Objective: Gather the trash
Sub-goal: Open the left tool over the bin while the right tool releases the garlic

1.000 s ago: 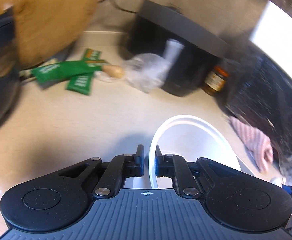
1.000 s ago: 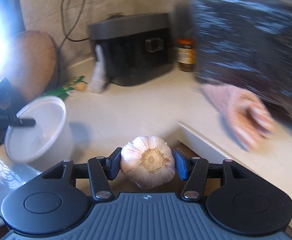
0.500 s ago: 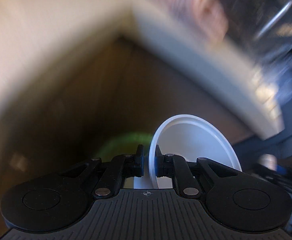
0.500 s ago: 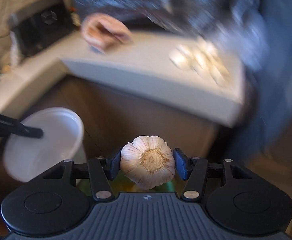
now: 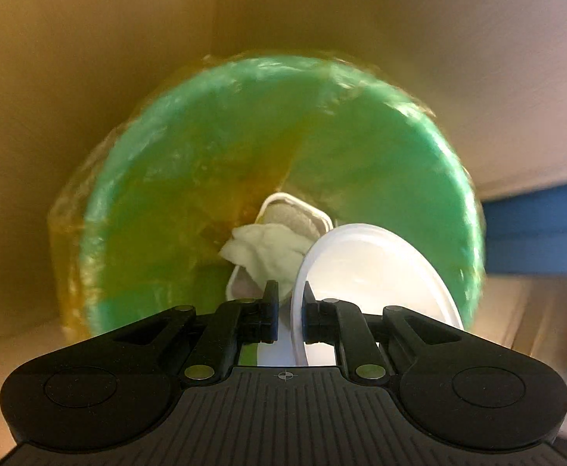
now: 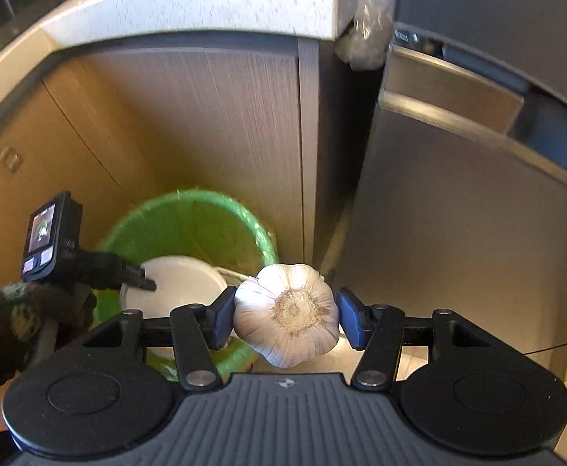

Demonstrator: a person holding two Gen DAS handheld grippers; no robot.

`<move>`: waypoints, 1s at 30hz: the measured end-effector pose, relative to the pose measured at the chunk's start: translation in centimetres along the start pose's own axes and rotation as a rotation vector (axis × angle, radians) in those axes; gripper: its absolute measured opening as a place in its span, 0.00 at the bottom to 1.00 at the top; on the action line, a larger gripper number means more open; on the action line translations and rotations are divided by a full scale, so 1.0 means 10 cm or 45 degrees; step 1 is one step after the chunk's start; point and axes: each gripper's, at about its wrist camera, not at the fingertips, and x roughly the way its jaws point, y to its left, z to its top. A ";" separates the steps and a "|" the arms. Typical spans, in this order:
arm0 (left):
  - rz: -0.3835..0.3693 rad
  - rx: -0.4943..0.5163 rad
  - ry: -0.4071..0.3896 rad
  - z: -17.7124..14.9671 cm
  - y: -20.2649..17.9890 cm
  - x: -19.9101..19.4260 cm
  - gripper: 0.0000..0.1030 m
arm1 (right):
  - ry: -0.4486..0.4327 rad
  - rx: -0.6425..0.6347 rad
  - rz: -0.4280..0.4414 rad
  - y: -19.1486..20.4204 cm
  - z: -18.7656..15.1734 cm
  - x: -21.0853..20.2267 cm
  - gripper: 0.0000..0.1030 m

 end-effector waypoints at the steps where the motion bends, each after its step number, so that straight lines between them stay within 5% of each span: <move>1: 0.000 -0.025 -0.019 -0.01 0.02 0.02 0.14 | 0.007 -0.005 -0.002 -0.01 -0.03 0.01 0.53; 6: 0.030 -0.108 -0.064 0.00 0.15 -0.03 0.14 | 0.047 0.016 0.026 -0.06 -0.11 0.17 0.53; 9: -0.048 -0.186 -0.114 0.03 0.26 -0.24 0.13 | 0.088 0.035 0.062 -0.06 -0.15 0.34 0.53; 17: -0.049 -0.090 -0.244 0.30 0.22 -0.69 0.13 | 0.135 -0.060 0.170 0.32 -0.13 0.61 0.53; 21: -0.084 -0.062 -0.169 0.38 0.07 -0.30 0.22 | 0.112 -0.103 0.132 0.42 -0.13 0.54 0.53; 23: -0.089 -0.006 -0.055 0.35 -0.05 0.05 0.27 | 0.109 -0.117 0.088 0.42 -0.16 0.48 0.53; 26: -0.048 0.021 0.113 0.25 -0.13 0.49 0.27 | 0.121 -0.119 0.034 0.41 -0.22 0.42 0.53; 30: -0.035 -0.027 0.170 0.14 -0.07 0.74 0.27 | 0.146 -0.136 -0.002 0.42 -0.29 0.40 0.53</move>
